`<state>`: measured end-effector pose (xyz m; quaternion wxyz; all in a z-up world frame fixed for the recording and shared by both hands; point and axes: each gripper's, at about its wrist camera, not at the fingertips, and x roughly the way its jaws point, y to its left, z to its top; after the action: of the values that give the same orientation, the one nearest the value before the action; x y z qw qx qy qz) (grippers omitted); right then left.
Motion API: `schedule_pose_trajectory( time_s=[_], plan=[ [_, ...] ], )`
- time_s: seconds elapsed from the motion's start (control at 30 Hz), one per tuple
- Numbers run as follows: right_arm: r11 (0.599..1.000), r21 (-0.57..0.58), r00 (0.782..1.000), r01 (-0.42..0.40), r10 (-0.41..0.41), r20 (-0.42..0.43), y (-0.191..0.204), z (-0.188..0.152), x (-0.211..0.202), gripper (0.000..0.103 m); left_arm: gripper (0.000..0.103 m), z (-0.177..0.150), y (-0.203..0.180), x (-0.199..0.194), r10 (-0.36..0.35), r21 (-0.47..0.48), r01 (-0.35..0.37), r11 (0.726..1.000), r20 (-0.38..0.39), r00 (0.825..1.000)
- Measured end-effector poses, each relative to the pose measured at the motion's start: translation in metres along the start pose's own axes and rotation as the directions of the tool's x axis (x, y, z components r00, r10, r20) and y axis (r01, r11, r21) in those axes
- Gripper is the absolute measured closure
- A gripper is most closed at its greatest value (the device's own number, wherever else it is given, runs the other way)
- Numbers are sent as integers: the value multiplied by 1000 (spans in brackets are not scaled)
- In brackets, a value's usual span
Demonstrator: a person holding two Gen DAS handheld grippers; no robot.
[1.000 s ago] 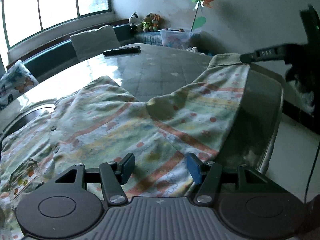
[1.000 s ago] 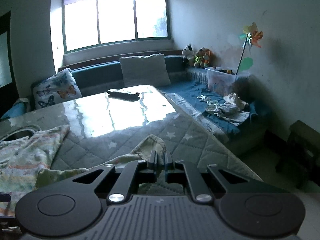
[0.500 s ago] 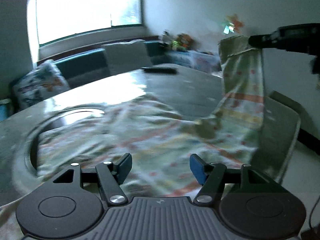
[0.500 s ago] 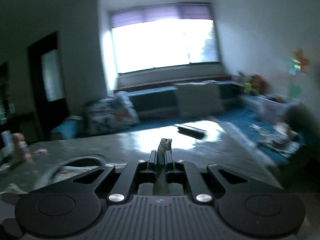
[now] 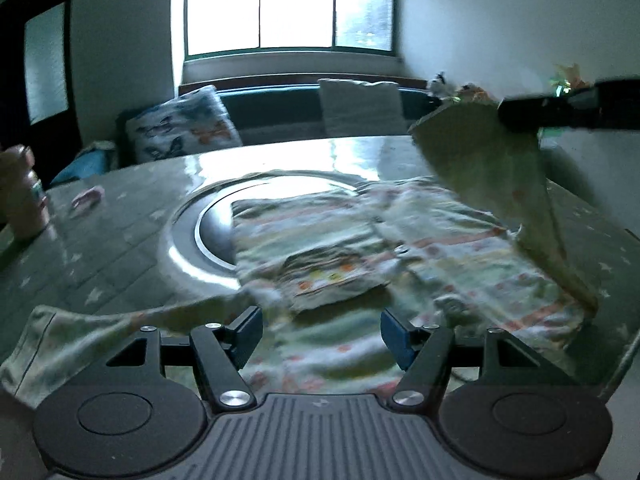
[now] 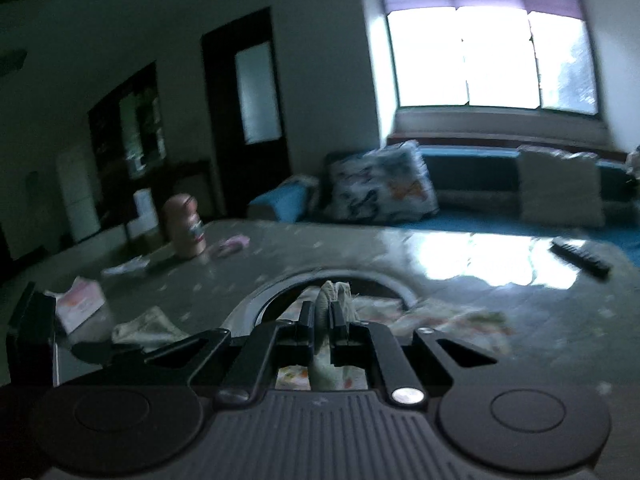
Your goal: Fold clothes
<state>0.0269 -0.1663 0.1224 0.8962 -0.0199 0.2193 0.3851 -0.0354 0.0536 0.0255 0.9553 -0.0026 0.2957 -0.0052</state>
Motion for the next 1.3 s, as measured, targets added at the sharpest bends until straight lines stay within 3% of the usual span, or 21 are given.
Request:
schedule_pose_trajectory(
  time_s=[0.3,0.4,0.57,0.77,0.87,1.07,1.13,1.3],
  plan=[
    [991,-39,985,-129,124,-123,36,-31,25,91,35,0,15,-6,44,-39,-44,998,9,999],
    [991,-23,982,-133,129,-138,29,-37,17,81,35,3,19,-7,52,-45,-51,998,17,999],
    [1000,5,982,-26,26,-185,-1,-62,0,81,35,8,14,-5,31,-40,-30,999,25,999],
    [982,96,959,162,-134,-249,-51,-98,-16,81,36,13,-8,6,-35,-2,35,999,16,999],
    [971,117,949,208,-172,-264,-69,-110,-22,82,37,16,-18,12,-61,17,61,998,7,998],
    [965,114,952,236,-206,-229,-84,-100,-27,82,44,20,-30,22,-101,39,101,994,-2,995],
    [970,102,957,220,-195,-214,-83,-94,-16,82,54,21,-33,26,-114,38,114,993,-8,993],
    [978,85,964,192,-171,-206,-87,-85,14,82,67,21,-35,36,-138,33,138,990,-28,990]
  ],
)
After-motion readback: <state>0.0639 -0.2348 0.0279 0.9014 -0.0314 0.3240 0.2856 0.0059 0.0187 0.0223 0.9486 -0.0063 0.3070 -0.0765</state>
